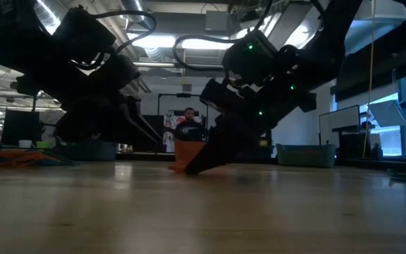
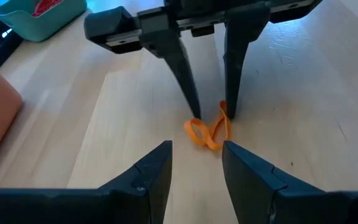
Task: Sort rubber bands into baskets
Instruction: Put the orange rubber band into the orange bin
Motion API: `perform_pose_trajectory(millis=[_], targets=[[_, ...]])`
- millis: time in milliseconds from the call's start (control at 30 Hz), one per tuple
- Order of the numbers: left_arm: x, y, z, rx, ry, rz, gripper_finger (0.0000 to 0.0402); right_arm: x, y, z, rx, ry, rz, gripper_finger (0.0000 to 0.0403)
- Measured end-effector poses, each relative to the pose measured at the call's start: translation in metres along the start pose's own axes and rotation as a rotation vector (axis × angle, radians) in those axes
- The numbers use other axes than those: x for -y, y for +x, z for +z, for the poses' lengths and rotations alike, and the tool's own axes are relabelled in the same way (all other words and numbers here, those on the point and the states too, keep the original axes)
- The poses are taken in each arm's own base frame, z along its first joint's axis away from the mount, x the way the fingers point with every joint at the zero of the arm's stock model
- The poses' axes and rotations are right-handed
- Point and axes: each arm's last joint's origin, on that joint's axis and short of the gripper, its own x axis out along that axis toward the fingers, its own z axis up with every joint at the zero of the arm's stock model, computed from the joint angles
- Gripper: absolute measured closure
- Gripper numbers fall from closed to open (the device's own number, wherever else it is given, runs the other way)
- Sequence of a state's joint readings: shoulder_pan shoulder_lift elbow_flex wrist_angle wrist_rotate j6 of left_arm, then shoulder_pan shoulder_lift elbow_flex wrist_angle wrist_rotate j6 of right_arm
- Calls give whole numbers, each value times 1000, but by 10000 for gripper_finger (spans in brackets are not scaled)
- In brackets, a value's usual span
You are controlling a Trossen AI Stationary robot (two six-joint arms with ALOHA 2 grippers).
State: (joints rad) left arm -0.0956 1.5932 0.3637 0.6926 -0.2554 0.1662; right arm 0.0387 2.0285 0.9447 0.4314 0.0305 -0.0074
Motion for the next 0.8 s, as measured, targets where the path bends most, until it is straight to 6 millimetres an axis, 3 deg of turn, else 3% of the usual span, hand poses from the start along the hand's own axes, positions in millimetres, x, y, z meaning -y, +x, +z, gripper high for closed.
perform_pose_trajectory(millis=[267, 433, 800], targets=[[0, 0, 0, 0, -11, 0, 262, 0, 0, 0, 5, -53, -14, 393], [0, 0, 1, 4, -41, -1, 263, 1, -4, 3, 5, -58, -35, 391], [-4, -11, 12, 45, -67, 5, 263, 7, -41, 28, -33, -129, -179, 400]])
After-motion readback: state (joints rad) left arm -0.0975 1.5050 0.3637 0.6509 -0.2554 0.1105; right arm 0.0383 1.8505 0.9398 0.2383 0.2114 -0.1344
